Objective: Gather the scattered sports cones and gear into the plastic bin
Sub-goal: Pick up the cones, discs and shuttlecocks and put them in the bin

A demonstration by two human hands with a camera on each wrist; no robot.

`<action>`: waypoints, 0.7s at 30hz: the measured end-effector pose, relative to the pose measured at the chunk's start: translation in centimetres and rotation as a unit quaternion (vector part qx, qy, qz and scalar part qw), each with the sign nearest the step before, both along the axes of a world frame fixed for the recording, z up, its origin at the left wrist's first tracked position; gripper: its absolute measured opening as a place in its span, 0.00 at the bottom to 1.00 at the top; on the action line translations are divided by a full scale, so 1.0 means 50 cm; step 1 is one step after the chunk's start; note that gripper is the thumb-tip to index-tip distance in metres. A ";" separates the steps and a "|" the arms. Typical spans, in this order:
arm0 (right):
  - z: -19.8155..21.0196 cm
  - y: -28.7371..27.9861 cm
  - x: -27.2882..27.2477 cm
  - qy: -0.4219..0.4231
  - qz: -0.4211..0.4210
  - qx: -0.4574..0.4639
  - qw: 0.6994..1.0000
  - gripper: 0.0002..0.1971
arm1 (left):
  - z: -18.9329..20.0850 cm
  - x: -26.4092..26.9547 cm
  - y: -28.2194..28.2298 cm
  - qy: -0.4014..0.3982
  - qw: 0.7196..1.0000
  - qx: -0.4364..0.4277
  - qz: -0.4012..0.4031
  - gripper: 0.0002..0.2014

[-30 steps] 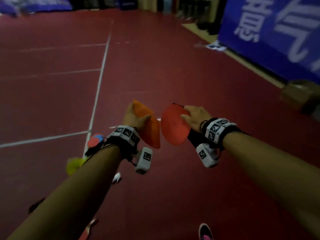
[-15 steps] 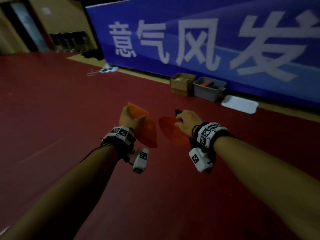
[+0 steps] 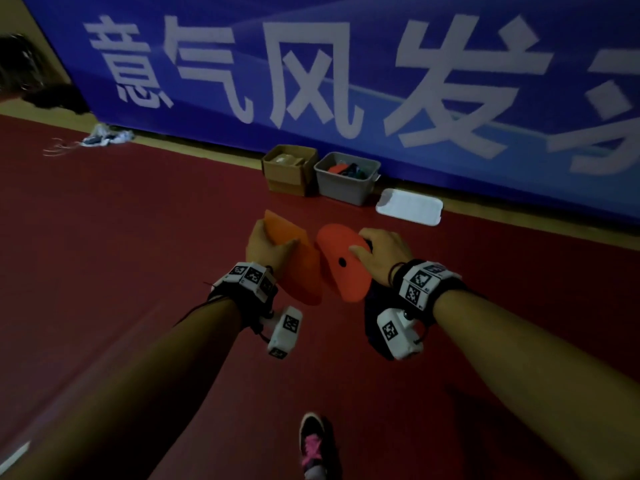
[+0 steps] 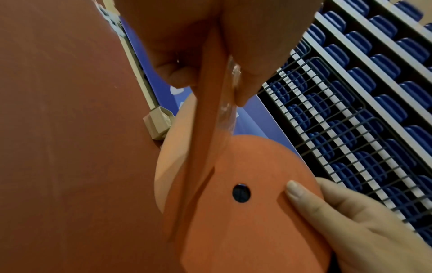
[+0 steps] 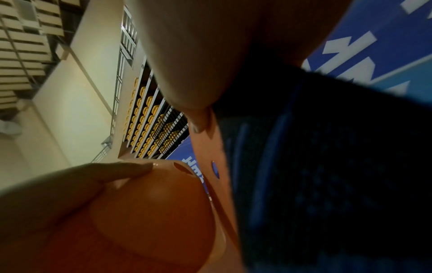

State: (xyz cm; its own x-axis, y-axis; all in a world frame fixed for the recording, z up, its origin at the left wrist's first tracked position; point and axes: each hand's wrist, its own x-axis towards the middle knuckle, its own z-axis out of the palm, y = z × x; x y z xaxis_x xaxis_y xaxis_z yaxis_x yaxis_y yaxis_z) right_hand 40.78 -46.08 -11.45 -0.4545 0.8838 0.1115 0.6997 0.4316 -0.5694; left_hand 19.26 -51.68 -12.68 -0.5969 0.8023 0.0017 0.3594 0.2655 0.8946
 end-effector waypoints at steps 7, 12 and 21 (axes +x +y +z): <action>0.048 0.373 -0.170 -0.024 -0.051 -0.003 0.998 0.13 | 0.033 -0.168 0.388 0.036 0.997 -0.043 -0.046 0.27; 0.073 0.614 -0.215 -0.031 -0.066 -0.017 0.997 0.16 | 0.054 -0.240 0.641 0.083 0.992 -0.055 -0.076 0.22; -0.018 1.158 -0.301 -0.042 -0.053 -0.082 0.994 0.16 | -0.009 -0.340 1.150 0.123 0.985 -0.083 -0.089 0.18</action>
